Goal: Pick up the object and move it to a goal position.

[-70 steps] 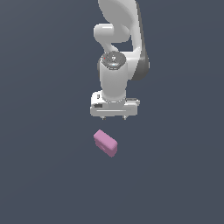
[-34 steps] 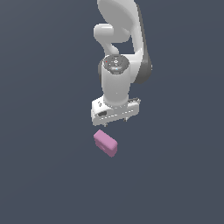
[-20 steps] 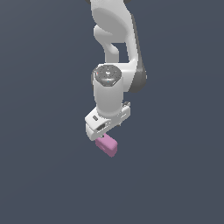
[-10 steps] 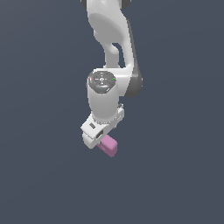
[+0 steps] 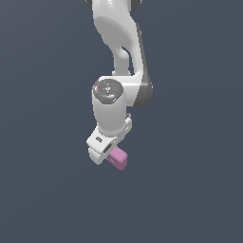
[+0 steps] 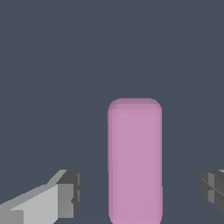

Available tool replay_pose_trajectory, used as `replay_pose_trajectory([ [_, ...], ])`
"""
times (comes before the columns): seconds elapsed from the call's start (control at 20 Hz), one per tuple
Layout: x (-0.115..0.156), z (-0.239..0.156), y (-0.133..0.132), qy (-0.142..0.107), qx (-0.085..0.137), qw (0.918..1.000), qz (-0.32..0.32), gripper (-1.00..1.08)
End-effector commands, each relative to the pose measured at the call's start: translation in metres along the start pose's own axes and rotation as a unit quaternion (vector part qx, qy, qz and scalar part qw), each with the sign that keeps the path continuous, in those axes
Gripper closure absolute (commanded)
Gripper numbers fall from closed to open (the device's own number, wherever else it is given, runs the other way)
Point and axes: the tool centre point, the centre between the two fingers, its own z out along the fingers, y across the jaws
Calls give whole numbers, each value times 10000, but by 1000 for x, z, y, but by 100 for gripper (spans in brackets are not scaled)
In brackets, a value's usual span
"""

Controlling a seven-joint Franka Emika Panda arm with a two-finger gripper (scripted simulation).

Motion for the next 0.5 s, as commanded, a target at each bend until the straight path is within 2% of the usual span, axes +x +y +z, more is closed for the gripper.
replay_pose_trajectory([
  [0.0, 0, 0, 0, 0, 0, 10000, -1, -92],
  [0.45, 0, 37, -1, 1, -1, 10000, -19, -92],
])
